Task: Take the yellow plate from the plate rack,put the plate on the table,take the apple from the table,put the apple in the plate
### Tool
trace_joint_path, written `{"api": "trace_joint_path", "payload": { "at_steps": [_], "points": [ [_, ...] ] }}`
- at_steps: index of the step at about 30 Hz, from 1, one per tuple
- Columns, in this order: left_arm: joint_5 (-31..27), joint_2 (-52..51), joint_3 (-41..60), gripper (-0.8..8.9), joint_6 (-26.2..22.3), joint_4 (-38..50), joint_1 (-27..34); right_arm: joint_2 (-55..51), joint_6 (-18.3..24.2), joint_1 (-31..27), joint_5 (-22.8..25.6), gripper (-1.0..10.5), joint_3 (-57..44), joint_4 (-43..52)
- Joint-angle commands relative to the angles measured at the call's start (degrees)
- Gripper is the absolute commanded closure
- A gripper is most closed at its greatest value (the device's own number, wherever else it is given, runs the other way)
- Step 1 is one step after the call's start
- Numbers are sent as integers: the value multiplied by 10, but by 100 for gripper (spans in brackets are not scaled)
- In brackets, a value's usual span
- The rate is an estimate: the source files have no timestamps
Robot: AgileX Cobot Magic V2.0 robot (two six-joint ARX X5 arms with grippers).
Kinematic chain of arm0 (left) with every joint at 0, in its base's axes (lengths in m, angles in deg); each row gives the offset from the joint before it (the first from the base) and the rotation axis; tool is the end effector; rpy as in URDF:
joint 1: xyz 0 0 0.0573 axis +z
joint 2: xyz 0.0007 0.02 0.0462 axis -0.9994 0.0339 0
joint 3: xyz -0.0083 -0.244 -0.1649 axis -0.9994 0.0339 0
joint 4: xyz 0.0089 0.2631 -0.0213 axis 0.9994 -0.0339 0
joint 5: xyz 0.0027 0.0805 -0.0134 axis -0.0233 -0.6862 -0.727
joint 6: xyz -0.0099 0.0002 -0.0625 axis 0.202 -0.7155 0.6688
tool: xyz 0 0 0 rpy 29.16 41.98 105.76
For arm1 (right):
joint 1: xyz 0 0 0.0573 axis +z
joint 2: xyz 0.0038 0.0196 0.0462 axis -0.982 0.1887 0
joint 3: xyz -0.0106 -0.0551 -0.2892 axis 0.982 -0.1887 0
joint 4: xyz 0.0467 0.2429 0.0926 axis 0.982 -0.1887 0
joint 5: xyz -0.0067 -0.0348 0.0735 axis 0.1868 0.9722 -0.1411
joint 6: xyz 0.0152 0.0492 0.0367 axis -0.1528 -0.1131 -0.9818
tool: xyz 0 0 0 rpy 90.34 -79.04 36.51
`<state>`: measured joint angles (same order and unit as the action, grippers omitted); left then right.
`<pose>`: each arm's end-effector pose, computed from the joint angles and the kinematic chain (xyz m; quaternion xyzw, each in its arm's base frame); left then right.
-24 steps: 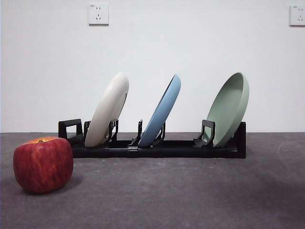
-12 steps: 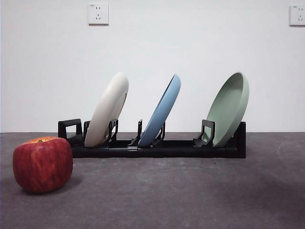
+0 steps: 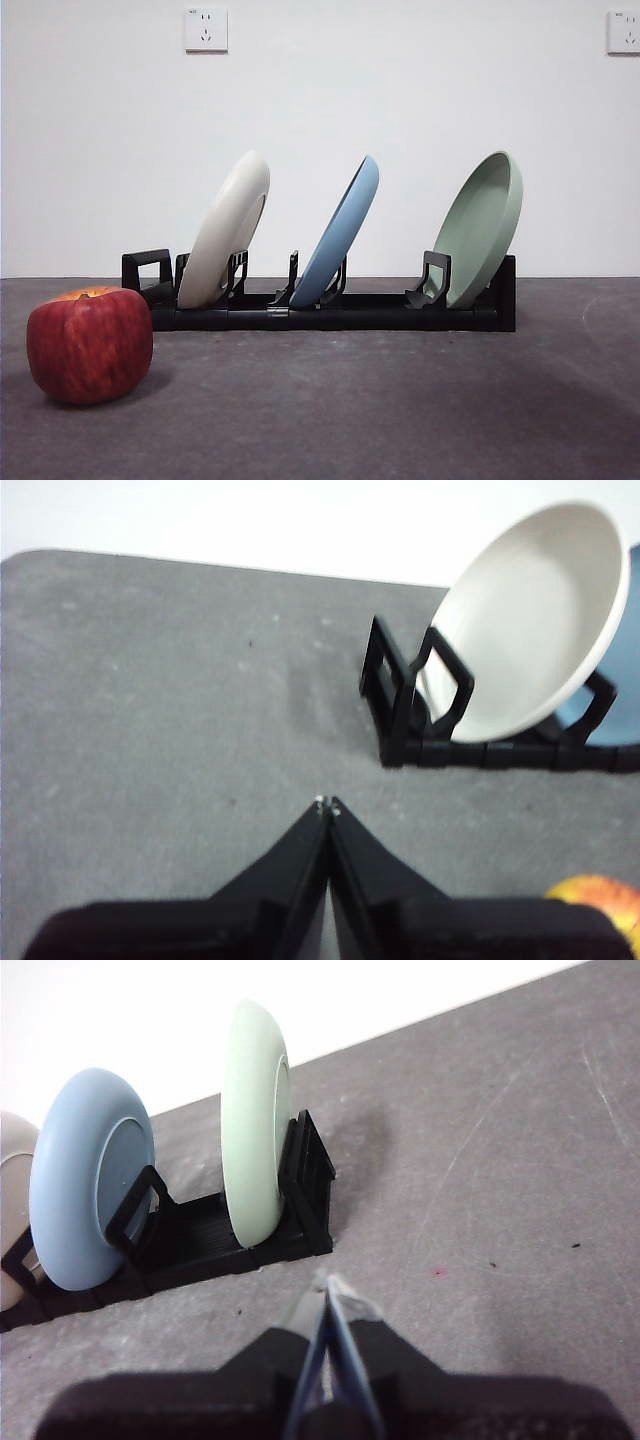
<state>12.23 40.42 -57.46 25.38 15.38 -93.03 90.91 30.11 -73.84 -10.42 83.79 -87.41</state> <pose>0.0945 -0.0076 0.1719 -0.0669 0.0976 -0.0290 0.9926 0.0969 0.0113 0.2010 0.1542 0.1200 0.0537 0.9793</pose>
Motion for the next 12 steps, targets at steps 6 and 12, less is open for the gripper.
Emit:
{"api": "trace_joint_path", "payload": {
  "at_steps": [6,12],
  "points": [
    [14,104,-93,819,5,27,2,145,16,0,-8,958,127,-33],
    [59,213,-197,819,6,6,2,253,66,0,-85,957,226,-81]
  ]
}}
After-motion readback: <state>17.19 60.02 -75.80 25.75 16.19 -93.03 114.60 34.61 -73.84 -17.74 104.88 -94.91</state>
